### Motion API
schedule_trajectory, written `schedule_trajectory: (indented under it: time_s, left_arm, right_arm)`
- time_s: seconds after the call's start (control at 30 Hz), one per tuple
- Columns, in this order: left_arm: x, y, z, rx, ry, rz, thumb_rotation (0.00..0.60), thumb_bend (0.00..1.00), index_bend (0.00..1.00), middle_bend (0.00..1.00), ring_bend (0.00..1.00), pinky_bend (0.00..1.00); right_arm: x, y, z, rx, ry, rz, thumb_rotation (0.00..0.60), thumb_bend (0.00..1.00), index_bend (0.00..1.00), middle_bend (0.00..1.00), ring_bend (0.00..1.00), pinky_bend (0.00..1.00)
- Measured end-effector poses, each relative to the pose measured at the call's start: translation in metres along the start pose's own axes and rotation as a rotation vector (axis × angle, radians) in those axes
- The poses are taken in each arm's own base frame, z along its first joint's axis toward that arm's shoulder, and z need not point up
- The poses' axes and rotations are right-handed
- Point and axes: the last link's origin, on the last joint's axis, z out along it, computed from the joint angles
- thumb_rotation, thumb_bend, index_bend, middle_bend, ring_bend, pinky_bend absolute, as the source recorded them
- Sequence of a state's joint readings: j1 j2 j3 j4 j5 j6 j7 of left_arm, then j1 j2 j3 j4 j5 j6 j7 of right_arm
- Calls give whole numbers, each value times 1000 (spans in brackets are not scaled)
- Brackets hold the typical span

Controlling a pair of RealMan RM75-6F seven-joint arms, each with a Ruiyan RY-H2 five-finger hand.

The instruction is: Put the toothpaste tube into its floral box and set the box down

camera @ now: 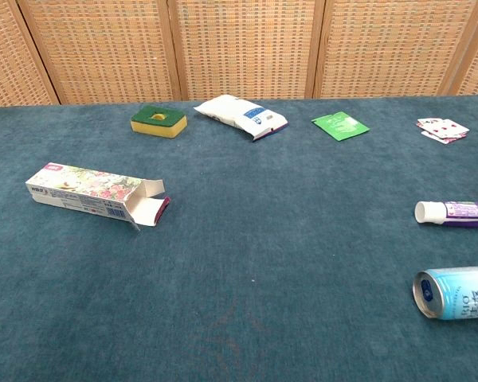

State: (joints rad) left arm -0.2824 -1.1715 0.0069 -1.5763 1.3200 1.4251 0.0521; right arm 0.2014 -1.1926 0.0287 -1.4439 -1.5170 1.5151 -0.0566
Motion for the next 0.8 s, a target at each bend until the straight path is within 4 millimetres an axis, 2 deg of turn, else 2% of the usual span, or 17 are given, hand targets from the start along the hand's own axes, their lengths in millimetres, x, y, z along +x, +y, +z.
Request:
schedule_trajectory:
  time_s: [0.2,0.3,0.53,0.63,0.8]
  left_arm:
    - [-2,0,-3,-22,-3,-3,600,116,0,0,0,0]
    - [0,1,-4,-31,2,-7,600,116,0,0,0,0]
    - [4,3,-5,-41,14,-12,600,116,0,0,0,0]
    - [6,2,-4,-38,21,-16,600,116,0,0,0,0]
    - [7,1,-2,-32,27,-23,600,117,0,0,0,0]
  right_arm:
    - [-5,-2,0,0,-26,6,600,0,14,0,0,0]
    - [-11,-4,7,7,-44,33,600,0,50,18,0,0]
    - [-29,-7,40,9,-148,77,600,0,167,153,6,0]
    - [-37,-10,57,3,-204,100,600,0,215,213,57,7]
    - [-51,-16,89,-13,-280,116,600,0,304,287,132,91]
